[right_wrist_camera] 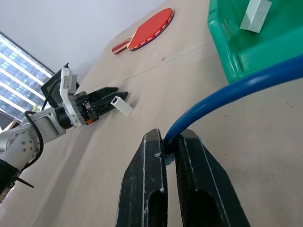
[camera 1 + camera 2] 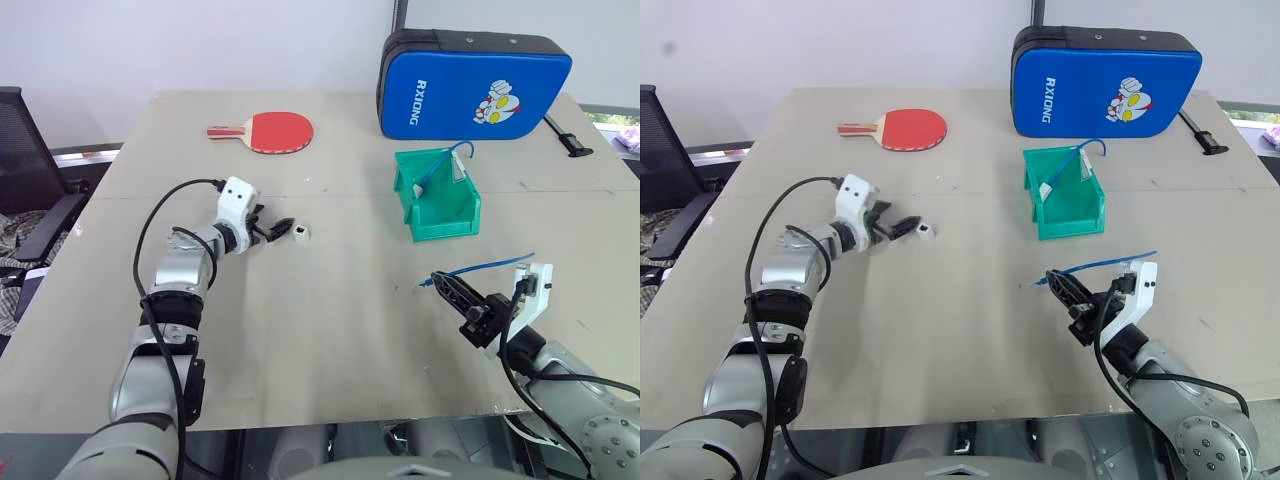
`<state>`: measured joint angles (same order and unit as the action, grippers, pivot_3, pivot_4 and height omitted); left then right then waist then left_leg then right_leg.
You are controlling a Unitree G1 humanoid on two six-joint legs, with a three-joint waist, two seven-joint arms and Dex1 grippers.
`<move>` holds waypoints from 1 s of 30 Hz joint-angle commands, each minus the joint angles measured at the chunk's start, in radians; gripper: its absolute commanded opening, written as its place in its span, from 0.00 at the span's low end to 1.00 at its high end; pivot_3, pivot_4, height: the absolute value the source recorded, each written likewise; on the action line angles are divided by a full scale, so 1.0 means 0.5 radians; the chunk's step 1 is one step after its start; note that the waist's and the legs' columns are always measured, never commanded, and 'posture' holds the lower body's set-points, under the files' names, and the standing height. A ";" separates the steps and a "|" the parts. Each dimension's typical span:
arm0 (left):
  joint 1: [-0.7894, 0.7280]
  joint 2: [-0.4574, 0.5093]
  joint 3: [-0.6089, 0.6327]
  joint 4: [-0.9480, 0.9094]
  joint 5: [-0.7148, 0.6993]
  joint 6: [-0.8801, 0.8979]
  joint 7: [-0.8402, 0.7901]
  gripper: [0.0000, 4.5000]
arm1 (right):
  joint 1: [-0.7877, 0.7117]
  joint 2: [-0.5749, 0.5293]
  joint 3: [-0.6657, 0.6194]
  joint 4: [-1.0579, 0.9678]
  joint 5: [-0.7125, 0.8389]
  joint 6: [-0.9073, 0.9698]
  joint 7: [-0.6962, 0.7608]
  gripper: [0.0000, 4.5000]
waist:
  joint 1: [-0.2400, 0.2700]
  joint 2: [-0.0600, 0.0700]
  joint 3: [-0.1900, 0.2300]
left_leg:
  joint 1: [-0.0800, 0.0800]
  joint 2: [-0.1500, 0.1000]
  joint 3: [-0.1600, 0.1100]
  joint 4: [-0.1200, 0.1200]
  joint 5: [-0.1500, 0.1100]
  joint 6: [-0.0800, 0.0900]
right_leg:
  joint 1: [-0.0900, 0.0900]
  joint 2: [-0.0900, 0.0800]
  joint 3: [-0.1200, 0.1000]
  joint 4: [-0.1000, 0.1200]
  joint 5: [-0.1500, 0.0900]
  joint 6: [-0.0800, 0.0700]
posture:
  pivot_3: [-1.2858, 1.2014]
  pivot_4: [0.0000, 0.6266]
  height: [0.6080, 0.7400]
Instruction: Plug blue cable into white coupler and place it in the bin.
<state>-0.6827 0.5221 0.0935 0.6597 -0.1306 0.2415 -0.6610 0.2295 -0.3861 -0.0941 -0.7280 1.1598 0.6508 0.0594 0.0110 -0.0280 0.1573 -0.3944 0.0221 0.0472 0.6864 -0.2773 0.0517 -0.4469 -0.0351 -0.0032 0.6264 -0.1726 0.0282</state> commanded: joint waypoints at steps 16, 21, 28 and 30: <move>0.669 -0.111 0.091 -1.229 -0.383 0.248 -0.044 0.95 | -0.105 -0.056 0.000 0.034 0.020 0.033 0.082 0.00 | 0.002 0.000 -0.001 | 0.003 0.000 0.000 0.000 0.000 0.000 | 0.001 0.000 0.000 0.001 -0.002 -0.003 | 0.52 0.24 0.93; 0.689 -0.096 0.000 -1.159 -0.288 0.119 -0.059 0.95 | -0.100 -0.055 -0.002 0.026 0.015 0.033 0.077 0.00 | 0.004 0.000 -0.001 | 0.003 0.000 0.001 0.000 0.000 -0.001 | 0.002 0.000 0.001 0.001 -0.003 -0.005 | 0.52 0.24 0.93; 0.634 -0.120 -0.078 -1.000 -0.173 -0.011 -0.013 0.95 | -0.087 -0.045 0.000 0.016 -0.001 0.023 0.071 0.00 | 0.003 0.000 -0.001 | 0.003 0.000 0.001 0.000 0.000 0.000 | 0.002 0.000 0.001 0.000 0.000 -0.001 | 0.52 0.24 0.93; 0.615 -0.120 -0.122 -0.939 -0.113 -0.053 -0.005 0.84 | -0.087 -0.041 0.002 0.015 -0.008 0.021 0.070 0.00 | 0.004 0.000 -0.001 | 0.003 0.000 0.001 0.000 0.000 0.000 | 0.002 0.000 0.001 0.000 0.000 -0.001 | 0.52 0.24 0.93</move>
<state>-0.3573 0.4634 0.0438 0.1850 -0.2099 0.2508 -0.6693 0.1887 -0.4068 -0.0858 -0.6900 1.1485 0.6712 0.0877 0.0129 -0.0279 0.1568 -0.3930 0.0219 0.0478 0.6864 -0.2772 0.0515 -0.4461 -0.0351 -0.0028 0.6266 -0.1728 0.0279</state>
